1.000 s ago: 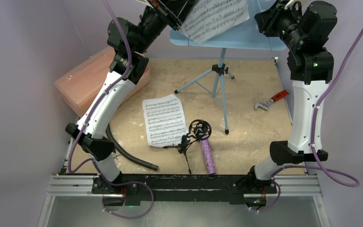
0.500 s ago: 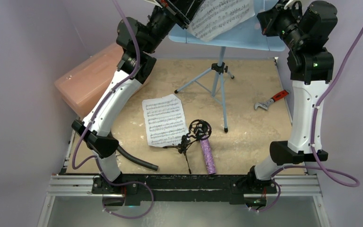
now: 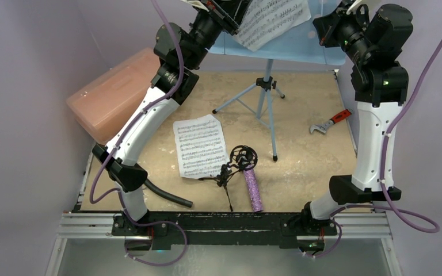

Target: Set up the instrument practice props

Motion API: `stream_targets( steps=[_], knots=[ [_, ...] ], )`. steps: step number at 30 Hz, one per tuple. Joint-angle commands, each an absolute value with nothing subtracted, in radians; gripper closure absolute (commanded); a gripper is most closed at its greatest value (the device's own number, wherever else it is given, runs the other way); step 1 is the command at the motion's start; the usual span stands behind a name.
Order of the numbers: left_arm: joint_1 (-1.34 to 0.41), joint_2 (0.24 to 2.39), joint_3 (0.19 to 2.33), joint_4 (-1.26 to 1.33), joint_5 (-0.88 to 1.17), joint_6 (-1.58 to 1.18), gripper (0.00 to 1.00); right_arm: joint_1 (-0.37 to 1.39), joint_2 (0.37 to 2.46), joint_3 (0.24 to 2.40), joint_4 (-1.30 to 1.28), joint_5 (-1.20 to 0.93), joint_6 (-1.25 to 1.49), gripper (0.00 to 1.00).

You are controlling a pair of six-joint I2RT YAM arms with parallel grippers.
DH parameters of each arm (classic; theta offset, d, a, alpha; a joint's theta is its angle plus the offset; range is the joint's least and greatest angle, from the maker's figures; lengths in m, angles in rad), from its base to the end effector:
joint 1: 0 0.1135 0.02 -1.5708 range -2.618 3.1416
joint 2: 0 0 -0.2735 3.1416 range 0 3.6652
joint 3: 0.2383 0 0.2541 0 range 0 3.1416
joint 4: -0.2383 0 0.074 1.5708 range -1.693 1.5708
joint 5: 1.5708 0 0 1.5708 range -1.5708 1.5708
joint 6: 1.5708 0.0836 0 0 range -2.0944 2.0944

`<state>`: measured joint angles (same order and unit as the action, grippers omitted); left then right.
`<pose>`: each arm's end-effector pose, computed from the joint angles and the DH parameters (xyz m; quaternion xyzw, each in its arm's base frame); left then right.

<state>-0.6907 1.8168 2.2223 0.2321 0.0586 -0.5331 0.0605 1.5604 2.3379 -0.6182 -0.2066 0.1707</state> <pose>0.3178 -0.2690 0.6250 0.0615 0.4462 -0.5236 0.7232 0.3033 0.0356 0.6277 -0.0428 0.6485 0.1538 0.7443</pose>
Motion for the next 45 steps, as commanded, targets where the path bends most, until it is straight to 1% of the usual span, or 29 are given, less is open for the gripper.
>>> stream_targets(
  steps=[1,8,20,29,38,45],
  knots=[
    [-0.703,1.836,2.268,0.288,0.007,-0.502,1.00,0.066,1.501,2.339,-0.584,-0.234,0.165,1.00],
    [-0.720,1.896,2.348,0.293,0.011,-0.491,1.00,0.068,1.486,2.329,-0.586,-0.246,0.156,1.00],
    [-0.758,1.967,2.417,0.293,0.003,-0.433,1.00,0.074,1.467,2.342,-0.582,-0.259,0.128,1.00],
    [-0.773,1.994,2.421,0.335,0.003,-0.435,1.00,0.075,1.451,2.346,-0.580,-0.271,0.117,1.00],
    [-0.796,2.026,2.436,0.381,0.070,-0.425,1.00,0.075,1.439,2.295,-0.563,-0.332,0.131,1.00],
    [-0.833,2.040,2.441,0.385,0.073,-0.385,1.00,0.075,1.428,2.272,-0.554,-0.345,0.135,1.00]
  ],
)
